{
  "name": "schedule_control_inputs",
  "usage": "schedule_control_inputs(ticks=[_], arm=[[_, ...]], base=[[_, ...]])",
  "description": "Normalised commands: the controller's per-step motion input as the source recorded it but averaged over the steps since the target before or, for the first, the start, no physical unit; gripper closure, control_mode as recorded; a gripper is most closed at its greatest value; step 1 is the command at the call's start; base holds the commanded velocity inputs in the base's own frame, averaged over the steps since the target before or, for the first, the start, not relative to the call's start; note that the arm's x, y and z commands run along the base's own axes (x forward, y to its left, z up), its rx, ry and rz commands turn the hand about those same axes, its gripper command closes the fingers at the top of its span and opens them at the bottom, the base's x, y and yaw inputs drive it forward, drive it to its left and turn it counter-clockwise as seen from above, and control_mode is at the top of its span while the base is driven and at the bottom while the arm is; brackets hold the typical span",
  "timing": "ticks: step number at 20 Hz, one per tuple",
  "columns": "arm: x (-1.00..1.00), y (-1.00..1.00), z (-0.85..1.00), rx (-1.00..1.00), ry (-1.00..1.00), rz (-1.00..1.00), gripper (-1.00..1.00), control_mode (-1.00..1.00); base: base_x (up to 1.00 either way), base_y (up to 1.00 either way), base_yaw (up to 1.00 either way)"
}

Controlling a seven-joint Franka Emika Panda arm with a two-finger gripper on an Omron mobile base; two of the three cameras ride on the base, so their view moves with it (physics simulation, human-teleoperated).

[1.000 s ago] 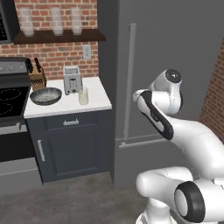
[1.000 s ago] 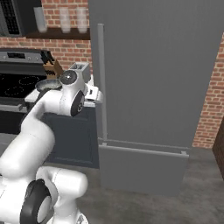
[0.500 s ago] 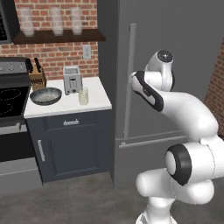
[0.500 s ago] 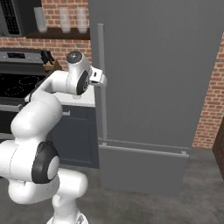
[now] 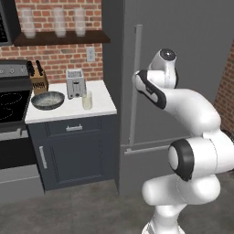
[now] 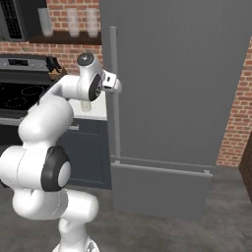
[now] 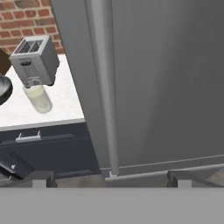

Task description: Grab a lemon wedge from the fridge and one ice cube from the ice bowl, and put them in the glass of lemonade.

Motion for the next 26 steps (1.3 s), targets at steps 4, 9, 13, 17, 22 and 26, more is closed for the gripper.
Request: schedule_control_inputs(ticks=[4,9,13,17,22,26], arm=[[0.05,0.0,-0.41,0.0,-0.19,0.0,-1.0,-1.0],[0.22,0.0,-0.42,0.0,-0.1,0.0,-1.0,-1.0],[0.38,0.0,-0.18,0.0,0.0,0.0,-1.0,-1.0],[0.47,0.0,-0.01,0.01,0.04,0.0,-1.0,-1.0],[0.45,0.0,0.0,0.02,0.1,0.0,-1.0,-1.0],[0.46,0.0,-0.04,0.0,0.06,0.0,-1.0,-1.0]], base=[[0.0,0.0,0.0],[0.0,0.0,0.0],[0.0,0.0,0.0],[0.0,0.0,0.0],[0.0,0.0,0.0],[0.0,0.0,0.0]])
